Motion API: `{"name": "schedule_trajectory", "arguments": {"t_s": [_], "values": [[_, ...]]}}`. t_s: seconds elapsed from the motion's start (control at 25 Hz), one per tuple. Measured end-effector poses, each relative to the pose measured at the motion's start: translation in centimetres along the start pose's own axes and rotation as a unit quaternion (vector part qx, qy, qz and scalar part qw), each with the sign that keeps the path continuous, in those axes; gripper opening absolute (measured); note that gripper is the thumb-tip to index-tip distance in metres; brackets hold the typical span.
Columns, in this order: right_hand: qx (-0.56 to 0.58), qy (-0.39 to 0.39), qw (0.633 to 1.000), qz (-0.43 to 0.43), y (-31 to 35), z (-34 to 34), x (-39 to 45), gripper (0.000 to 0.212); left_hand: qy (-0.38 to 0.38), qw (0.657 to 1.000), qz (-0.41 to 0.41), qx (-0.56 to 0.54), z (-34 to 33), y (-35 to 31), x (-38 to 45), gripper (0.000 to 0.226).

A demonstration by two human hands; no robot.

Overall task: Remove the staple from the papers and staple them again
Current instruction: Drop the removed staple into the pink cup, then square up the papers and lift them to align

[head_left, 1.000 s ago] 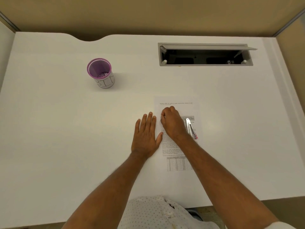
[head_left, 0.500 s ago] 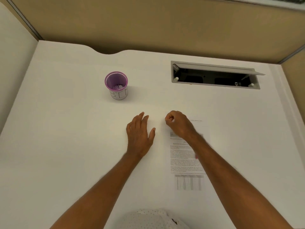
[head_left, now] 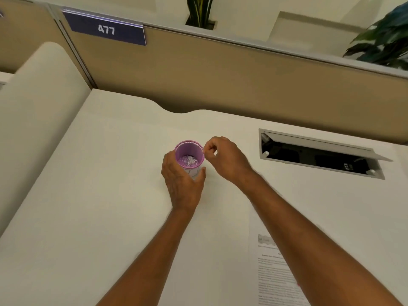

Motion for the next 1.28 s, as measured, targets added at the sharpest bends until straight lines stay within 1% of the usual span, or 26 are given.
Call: {"name": "schedule_trajectory", "arguments": {"t_s": [0.16,0.24,0.32,0.4,0.6,0.68,0.8,0.88,0.96,1.04,1.12,1.24,1.28], "values": [[-0.099,0.0,0.995,0.03,1.6,-2.1,1.6,0.018,0.02,0.998,0.031,-0.049,-1.1,0.3,1.5,0.1],[-0.119,0.001,0.992,0.03,1.7,-3.0,2.0,0.023,0.036,0.996,0.041,-0.069,-1.3,0.6,1.7,0.095],[-0.116,0.005,0.993,0.017,1.6,-3.8,2.2,0.028,0.042,0.995,0.041,-0.081,-1.3,0.9,1.8,0.092],[-0.094,0.008,0.996,0.0,1.2,-4.2,2.2,0.032,0.043,0.995,0.037,-0.086,-1.3,1.0,1.8,0.092],[-0.035,-0.016,0.999,0.0,0.7,-4.2,1.4,0.027,0.04,0.995,0.029,-0.091,-1.3,0.9,1.7,0.092],[0.002,-0.046,0.999,-0.005,0.5,-3.5,0.8,0.024,0.038,0.996,0.025,-0.082,-1.2,0.9,1.7,0.094],[0.081,-0.12,0.989,-0.026,-1.0,-1.1,-2.1,0.014,0.023,0.999,0.003,-0.023,-0.3,0.5,1.1,0.097],[0.121,-0.159,0.979,-0.049,-3.8,0.4,-5.8,0.008,0.003,1.0,-0.008,0.026,0.7,0.0,-0.5,0.097],[0.126,-0.177,0.973,-0.082,-7.9,1.4,-10.8,0.01,0.012,0.999,-0.012,0.037,1.2,-0.8,-4.3,0.091],[0.099,-0.2,0.968,-0.117,-12.5,2.1,-16.5,0.019,0.073,0.995,-0.054,0.036,0.6,-2.4,-10.0,0.08],[0.062,-0.223,0.96,-0.16,-16.3,2.0,-21.2,0.029,0.156,0.98,-0.112,0.056,-0.5,-3.5,-15.5,0.074],[-0.015,-0.231,0.938,-0.26,-21.6,2.2,-28.1,0.042,0.295,0.932,-0.192,0.083,-2.8,-4.8,-24.2,0.07],[-0.031,-0.226,0.932,-0.281,-22.7,2.1,-29.6,0.045,0.327,0.913,-0.221,0.104,-3.4,-4.9,-26.4,0.07]]}}
Point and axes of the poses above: each hand's wrist, its own x-axis towards the middle knuckle, its own z-axis out of the back of the hand, y = z × x, the point moved 6 cm from there along x, towards the middle knuckle, and after that the axes turned 6 degrees about -y, right-handed, at the moved point
